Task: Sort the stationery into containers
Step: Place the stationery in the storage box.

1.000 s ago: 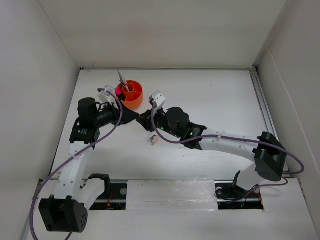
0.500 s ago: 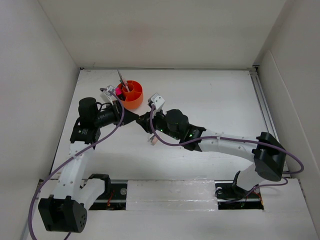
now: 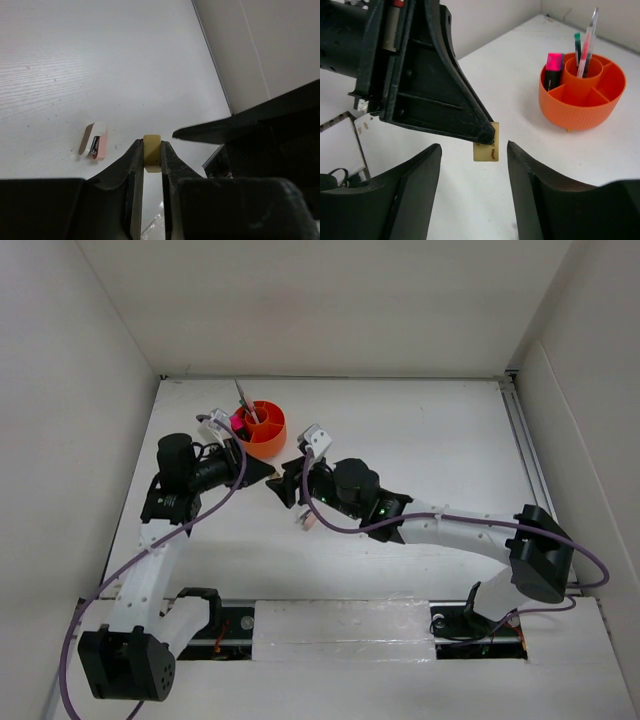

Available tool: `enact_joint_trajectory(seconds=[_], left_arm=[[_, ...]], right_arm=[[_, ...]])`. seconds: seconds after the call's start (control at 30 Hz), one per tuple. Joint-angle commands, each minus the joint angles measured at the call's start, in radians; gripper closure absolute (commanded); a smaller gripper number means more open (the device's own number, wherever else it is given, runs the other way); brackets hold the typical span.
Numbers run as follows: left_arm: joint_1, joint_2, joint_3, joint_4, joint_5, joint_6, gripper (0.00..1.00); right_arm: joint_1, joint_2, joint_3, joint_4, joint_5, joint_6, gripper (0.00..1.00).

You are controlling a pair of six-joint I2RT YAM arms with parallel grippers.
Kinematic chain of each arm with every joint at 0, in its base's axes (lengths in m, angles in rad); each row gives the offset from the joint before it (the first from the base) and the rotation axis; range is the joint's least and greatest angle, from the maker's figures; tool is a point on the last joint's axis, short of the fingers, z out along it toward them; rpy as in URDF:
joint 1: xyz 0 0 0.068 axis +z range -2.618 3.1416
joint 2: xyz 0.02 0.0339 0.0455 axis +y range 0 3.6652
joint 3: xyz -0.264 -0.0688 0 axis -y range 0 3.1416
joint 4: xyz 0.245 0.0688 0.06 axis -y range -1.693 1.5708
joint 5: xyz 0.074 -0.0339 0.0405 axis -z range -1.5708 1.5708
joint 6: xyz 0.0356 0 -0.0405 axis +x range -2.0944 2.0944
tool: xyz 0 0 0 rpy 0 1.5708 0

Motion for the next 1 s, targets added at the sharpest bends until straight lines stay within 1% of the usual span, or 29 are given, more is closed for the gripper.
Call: enact_joint_trajectory(seconds=[0.0, 0.1, 0.13, 0.27, 0.3, 0.33, 0.37, 0.47, 0.5, 0.57, 0.6, 0.63, 0.67, 0.7, 0.73, 0.77, 0.8, 0.83, 0.87, 0.9, 0.97], left_arm=[[0.006, -0.016, 0.012, 0.026, -0.053, 0.011, 1.0], [0.006, -0.025, 0.021, 0.017, -0.111, 0.002, 1.0], [0.006, -0.025, 0.033, 0.017, -0.125, 0.002, 1.0], [0.006, -0.025, 0.058, -0.004, -0.218, -0.007, 1.0], [0.006, -0.016, 0.069, -0.013, -0.246, -0.024, 1.0], [0.006, -0.016, 0.084, -0.013, -0.298, -0.024, 1.0], [0.006, -0.002, 0.093, -0.013, -0.318, -0.039, 1.0], [0.006, 0.073, 0.15, 0.009, -0.406, -0.092, 1.0], [0.006, 0.073, 0.15, 0.01, -0.438, -0.092, 1.0], [0.006, 0.18, 0.243, -0.004, -0.536, -0.102, 1.0], [0.006, 0.225, 0.285, -0.013, -0.536, -0.115, 1.0], [-0.021, 0.303, 0.366, -0.013, -0.548, -0.115, 1.0], [-0.056, 0.342, 0.424, -0.032, -0.677, -0.115, 1.0], [-0.091, 0.383, 0.488, -0.061, -0.746, -0.115, 1.0], [-0.121, 0.432, 0.559, -0.093, -0.784, -0.106, 1.0], [-0.153, 0.531, 0.692, -0.154, -0.804, -0.106, 1.0], [-0.164, 0.622, 0.755, -0.186, -0.881, -0.095, 1.0], [-0.164, 0.623, 0.814, -0.217, -0.912, -0.086, 1.0], [-0.164, 0.705, 0.866, -0.243, -0.933, -0.086, 1.0], [-0.173, 0.74, 0.953, -0.289, -0.994, -0.086, 1.0], [-0.173, 0.803, 1.018, -0.314, -1.021, -0.064, 1.0]], right_arm=[[0.017, -0.049, 0.004, 0.108, 0.006, -0.007, 0.37], [0.017, -0.06, -0.006, 0.108, 0.028, -0.007, 0.27], [0.017, -0.06, -0.016, 0.108, 0.028, -0.007, 0.25], [0.017, -0.113, -0.058, 0.072, 0.106, -0.016, 0.24], [0.017, -0.149, -0.068, 0.059, 0.126, -0.016, 0.24], [0.017, -0.169, -0.082, 0.034, 0.167, -0.016, 0.24], [0.017, -0.192, -0.117, 0.025, 0.189, -0.016, 0.22], [0.017, -0.305, -0.169, -0.046, 0.232, 0.009, 0.2], [0.017, -0.305, -0.179, -0.046, 0.249, 0.009, 0.2], [0.017, -0.365, -0.197, -0.087, 0.261, 0.018, 0.2], [0.017, -0.385, -0.219, -0.096, 0.273, 0.029, 0.19], [0.017, -0.42, -0.228, -0.096, 0.273, 0.029, 0.19], [0.017, -0.439, -0.237, -0.11, 0.273, 0.038, 0.19], [0.017, -0.455, -0.246, -0.124, 0.284, 0.038, 0.19], [0.017, -0.471, -0.259, -0.135, 0.293, 0.038, 0.19], [0.017, -0.501, -0.259, -0.147, 0.293, 0.047, 0.19], [0.017, -0.535, -0.269, -0.177, 0.293, 0.047, 0.19], [0.017, -0.535, -0.269, -0.19, 0.293, 0.047, 0.19], [0.017, -0.572, -0.285, -0.202, 0.293, 0.056, 0.19], [0.017, -0.59, -0.285, -0.224, 0.293, 0.056, 0.19], [0.026, -0.629, -0.309, -0.245, 0.318, 0.056, 0.19]])
